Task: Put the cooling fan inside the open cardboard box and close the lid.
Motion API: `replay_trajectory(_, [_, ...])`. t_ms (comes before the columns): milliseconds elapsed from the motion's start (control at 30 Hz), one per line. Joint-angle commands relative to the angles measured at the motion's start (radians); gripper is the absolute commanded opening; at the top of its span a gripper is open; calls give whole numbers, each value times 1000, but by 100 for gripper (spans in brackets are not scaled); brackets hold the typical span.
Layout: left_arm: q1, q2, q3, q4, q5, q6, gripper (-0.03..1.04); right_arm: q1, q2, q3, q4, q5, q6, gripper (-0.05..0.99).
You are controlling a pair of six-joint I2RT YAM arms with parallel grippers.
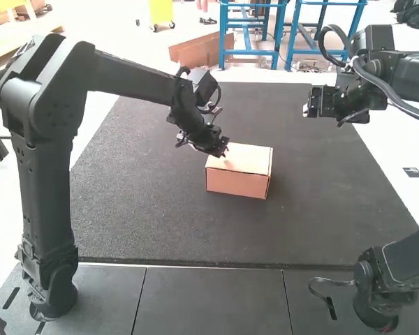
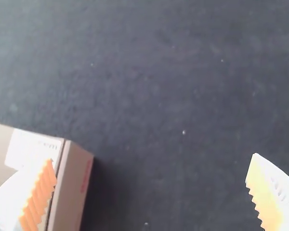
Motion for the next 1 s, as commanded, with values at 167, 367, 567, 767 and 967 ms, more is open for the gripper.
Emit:
replay_trajectory(167, [-5, -46, 15, 31, 8, 10, 97, -7, -7, 2, -1, -10, 0, 91])
replay_trajectory(367, [6, -113, 110, 16, 8, 10, 97, 10, -8, 18, 2, -10, 14, 91])
replay_trajectory(567, [46, -178, 173, 13, 12, 12, 97, 13, -14, 30, 2, -12, 42, 91])
replay_trajectory(767, [79, -251, 161, 61, 12, 10, 97, 14, -70, 19, 32, -12, 16, 91])
replay_trajectory(967, [104, -351, 138, 100, 3, 41, 97, 13, -157, -14, 107, -10, -64, 91])
